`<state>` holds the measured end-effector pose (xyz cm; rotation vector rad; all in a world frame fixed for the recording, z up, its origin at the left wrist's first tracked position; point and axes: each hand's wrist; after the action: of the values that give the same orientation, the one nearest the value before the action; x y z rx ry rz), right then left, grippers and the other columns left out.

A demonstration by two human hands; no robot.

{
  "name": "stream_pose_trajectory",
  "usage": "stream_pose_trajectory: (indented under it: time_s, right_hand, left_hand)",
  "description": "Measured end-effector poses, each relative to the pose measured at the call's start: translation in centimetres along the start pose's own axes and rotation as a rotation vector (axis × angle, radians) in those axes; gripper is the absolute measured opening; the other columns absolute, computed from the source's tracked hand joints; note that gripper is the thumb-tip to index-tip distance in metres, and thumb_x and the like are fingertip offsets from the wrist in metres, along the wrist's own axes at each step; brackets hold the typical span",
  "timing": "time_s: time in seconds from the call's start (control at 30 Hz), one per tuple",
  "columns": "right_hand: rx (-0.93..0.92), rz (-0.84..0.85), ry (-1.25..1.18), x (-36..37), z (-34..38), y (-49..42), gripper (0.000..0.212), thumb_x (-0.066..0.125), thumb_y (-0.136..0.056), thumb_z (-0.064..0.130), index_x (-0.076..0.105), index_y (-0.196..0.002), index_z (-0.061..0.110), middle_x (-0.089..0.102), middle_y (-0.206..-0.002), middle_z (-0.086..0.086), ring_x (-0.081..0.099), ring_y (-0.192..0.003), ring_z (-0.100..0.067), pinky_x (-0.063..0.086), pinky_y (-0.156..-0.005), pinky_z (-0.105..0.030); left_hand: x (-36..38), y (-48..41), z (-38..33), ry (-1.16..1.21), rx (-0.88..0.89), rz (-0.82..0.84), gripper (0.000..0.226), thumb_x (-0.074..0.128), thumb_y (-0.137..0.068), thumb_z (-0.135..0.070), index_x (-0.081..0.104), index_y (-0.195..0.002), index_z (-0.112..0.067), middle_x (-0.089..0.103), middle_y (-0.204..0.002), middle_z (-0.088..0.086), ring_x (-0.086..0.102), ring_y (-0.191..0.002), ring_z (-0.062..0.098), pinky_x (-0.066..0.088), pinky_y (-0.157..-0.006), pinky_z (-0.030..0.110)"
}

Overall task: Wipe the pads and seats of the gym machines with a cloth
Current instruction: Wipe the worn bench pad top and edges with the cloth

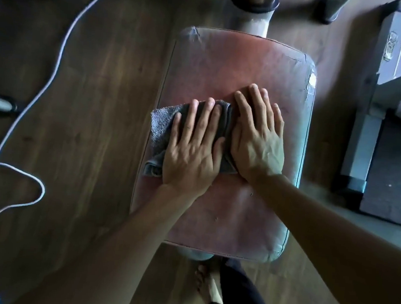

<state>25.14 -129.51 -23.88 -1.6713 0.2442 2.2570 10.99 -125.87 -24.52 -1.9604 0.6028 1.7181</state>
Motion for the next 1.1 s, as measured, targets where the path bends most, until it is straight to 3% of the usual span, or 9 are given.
stream_pose_trajectory:
  time_s: [0.2, 0.37, 0.6, 0.97, 1.1]
  right_hand:
    - [0.096, -0.034, 0.01, 0.4, 0.7, 0.4, 0.048, 0.03, -0.103, 0.03, 0.036, -0.151, 0.023, 0.027, -0.161, -0.003, 0.019, -0.15, -0.022, 0.013, -0.122, -0.039]
    - [0.4, -0.104, -0.051, 1.3, 4.2, 3.9, 0.044, 0.03, -0.106, 0.031, 0.037, -0.149, 0.026, 0.026, -0.161, 0.0, 0.017, -0.15, -0.017, 0.015, -0.122, -0.039]
    - [0.802, -0.079, 0.011, 3.0, 13.4, 11.9, 0.051, 0.023, -0.105, 0.04, 0.02, -0.155, 0.034, 0.011, -0.165, 0.004, 0.006, -0.152, -0.015, 0.002, -0.123, -0.038]
    - [0.808, -0.164, -0.003, 3.7, 14.3, 12.5, 0.05, 0.023, -0.104, 0.041, 0.025, -0.154, 0.034, 0.014, -0.164, 0.004, 0.008, -0.152, -0.014, 0.001, -0.123, -0.038]
    - [0.807, -0.23, -0.053, 3.1, 14.0, 11.9, 0.045, 0.037, -0.099, 0.036, 0.041, -0.144, 0.032, 0.03, -0.157, 0.002, 0.02, -0.147, -0.019, 0.01, -0.119, -0.041]
  left_hand:
    - [-0.3, -0.3, 1.4, 0.047, 0.084, -0.001, 0.057, 0.026, -0.107, -0.042, 0.029, -0.156, -0.013, 0.025, -0.164, 0.002, 0.021, -0.152, 0.025, 0.021, -0.122, 0.045]
    - [0.0, 0.2, 3.5, 0.077, 0.225, 0.008, 0.059, 0.023, -0.107, -0.044, 0.025, -0.157, -0.013, 0.022, -0.165, 0.002, 0.018, -0.153, 0.025, 0.019, -0.123, 0.046]
    - [-0.2, 3.1, 7.3, 0.12, 0.415, 0.028, 0.06, 0.024, -0.105, -0.044, 0.025, -0.157, -0.014, 0.024, -0.164, 0.003, 0.019, -0.152, 0.026, 0.018, -0.123, 0.048]
    - [-0.2, 3.9, 7.7, 0.073, 0.413, 0.036, 0.063, 0.018, -0.104, -0.046, 0.021, -0.158, -0.014, 0.019, -0.165, 0.002, 0.014, -0.153, 0.026, 0.011, -0.124, 0.048]
    - [-0.5, 3.9, 7.7, 0.101, 0.415, 0.04, 0.064, 0.018, -0.103, -0.047, 0.021, -0.158, -0.015, 0.02, -0.165, 0.001, 0.014, -0.154, 0.025, 0.01, -0.124, 0.047]
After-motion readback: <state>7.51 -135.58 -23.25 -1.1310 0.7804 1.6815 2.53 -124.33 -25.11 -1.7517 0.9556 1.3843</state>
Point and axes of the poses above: each hand's wrist, its own y-axis away from the middle knuckle, its own x-axis out of the palm, z = x × y
